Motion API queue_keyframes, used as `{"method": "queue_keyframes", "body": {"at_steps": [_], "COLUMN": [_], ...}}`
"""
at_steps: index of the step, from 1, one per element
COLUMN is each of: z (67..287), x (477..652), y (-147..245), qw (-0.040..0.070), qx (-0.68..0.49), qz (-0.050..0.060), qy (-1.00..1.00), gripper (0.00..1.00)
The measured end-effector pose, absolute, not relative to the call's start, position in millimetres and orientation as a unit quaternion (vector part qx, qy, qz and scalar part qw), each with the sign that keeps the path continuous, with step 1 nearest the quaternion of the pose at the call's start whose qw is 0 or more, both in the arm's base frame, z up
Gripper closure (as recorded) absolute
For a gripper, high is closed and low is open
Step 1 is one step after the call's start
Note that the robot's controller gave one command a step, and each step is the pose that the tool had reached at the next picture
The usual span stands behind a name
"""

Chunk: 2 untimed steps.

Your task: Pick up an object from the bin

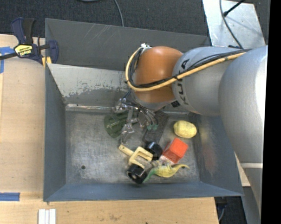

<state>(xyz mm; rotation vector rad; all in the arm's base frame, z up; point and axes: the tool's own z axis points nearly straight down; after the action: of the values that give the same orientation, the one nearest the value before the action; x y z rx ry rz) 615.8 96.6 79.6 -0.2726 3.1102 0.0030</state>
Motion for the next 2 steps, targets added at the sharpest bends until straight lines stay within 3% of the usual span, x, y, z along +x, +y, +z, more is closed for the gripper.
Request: {"method": "queue_keyframes", "body": {"at_steps": [1,2], "z": [80,122], "x": [615.9,604.0], "y": [96,94], "qw": [0.01,-0.002], "qx": [-0.087,-0.085], "qz": [0.001,0.0], "qy": [0.996,0.996], "gripper": [1.0,1.0]}}
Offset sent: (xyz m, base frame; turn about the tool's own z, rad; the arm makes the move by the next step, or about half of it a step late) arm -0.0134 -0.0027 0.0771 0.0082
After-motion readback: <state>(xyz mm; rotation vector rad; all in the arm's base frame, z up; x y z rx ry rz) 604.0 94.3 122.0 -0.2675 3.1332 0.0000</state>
